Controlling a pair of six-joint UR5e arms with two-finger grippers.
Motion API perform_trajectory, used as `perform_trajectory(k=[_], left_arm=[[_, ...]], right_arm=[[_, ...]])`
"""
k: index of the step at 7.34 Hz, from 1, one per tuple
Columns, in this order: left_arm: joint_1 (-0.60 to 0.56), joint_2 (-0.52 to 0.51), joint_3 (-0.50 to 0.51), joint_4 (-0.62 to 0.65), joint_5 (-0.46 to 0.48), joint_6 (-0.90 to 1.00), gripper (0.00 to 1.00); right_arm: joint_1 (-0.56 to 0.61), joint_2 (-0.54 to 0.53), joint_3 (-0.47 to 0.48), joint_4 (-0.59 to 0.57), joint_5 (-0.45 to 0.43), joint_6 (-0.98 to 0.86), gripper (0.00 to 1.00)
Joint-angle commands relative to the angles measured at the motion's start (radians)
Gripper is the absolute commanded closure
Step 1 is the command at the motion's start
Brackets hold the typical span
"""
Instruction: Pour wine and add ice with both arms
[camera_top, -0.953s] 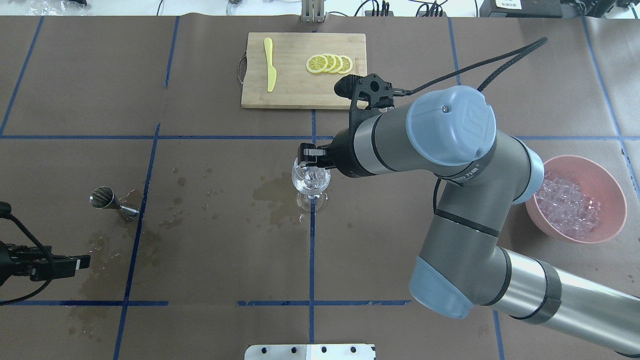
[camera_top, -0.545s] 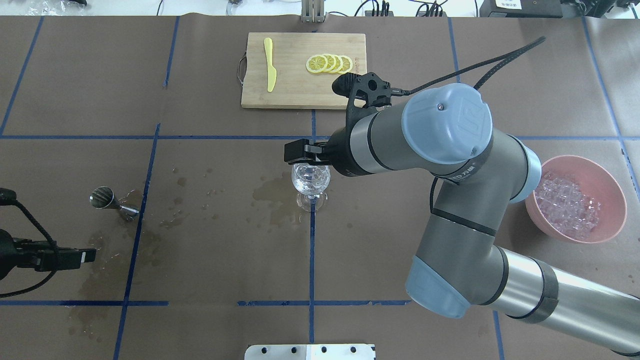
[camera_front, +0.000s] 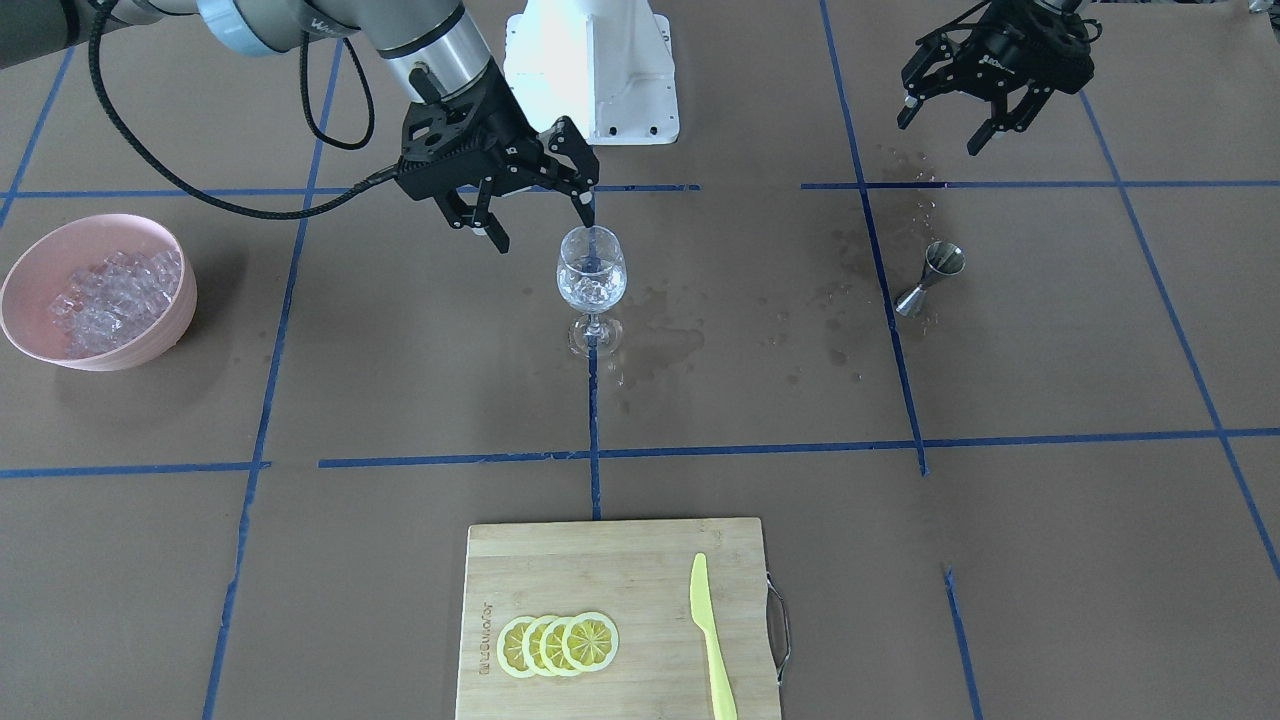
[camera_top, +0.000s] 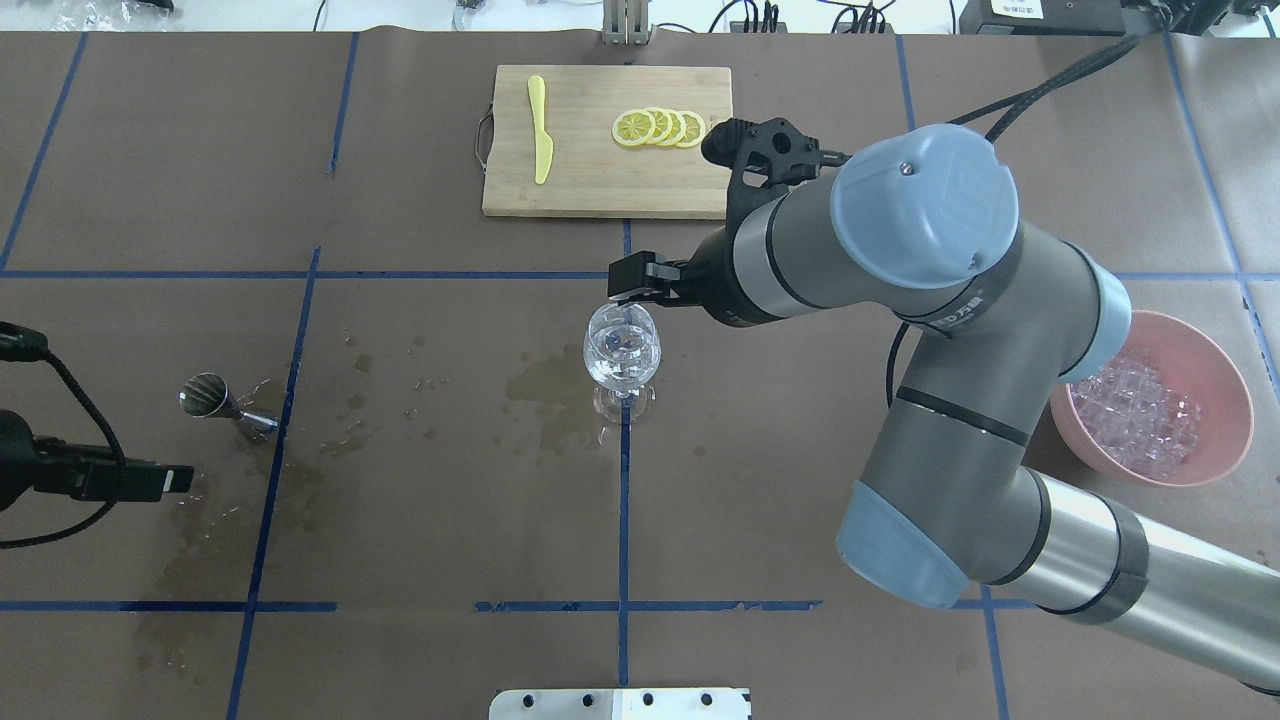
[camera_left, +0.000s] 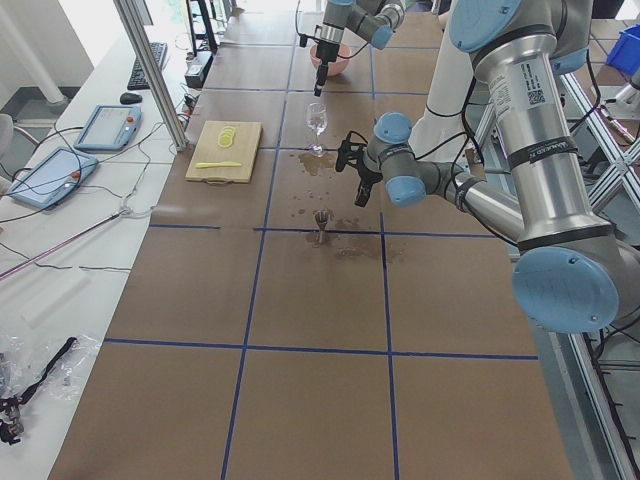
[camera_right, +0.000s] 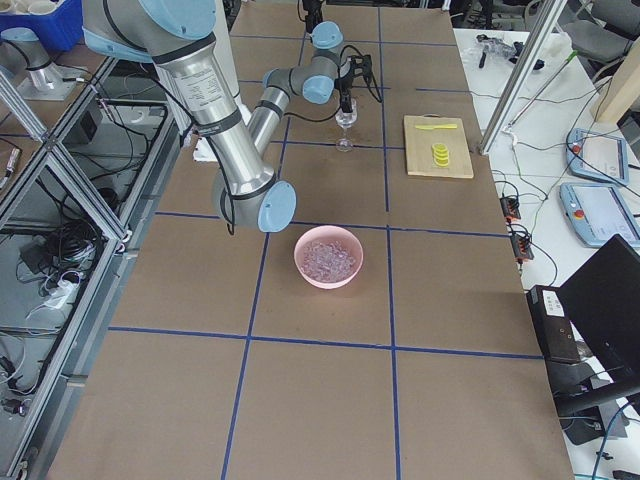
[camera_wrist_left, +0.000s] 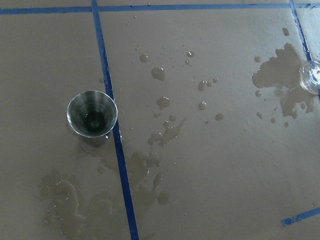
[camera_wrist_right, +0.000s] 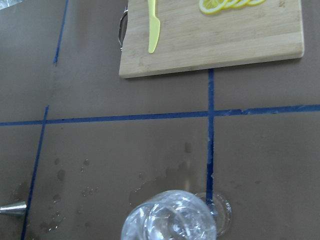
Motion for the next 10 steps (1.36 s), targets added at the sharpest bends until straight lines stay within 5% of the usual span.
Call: perform_trajectory(k=[1,4,8,10], left_arm=[[-0.163,-0.185,0.016,0.246,-0.038,0.18,0.0],[-0.356,-0.47,0.128,0.529,-0.071,0.419,0.0],[-0.626,-0.47,0.337,0.488,-0.312,0.674,0.0],[-0.764,-0.437,0.447,0.49,-0.331,0.861,0.0]], right_arm=[[0.102,-0.026,0.009,-0.065,0.092,-0.098,0.0],[0.283,-0.113,0.0,-0.096,0.243,-0.326,0.0],[0.527,-0.187,-0.107,-0.226,0.39,-0.766,0.0],[0.661,-0.248,-0.196,-0.271,0.445,-1.05,0.0]])
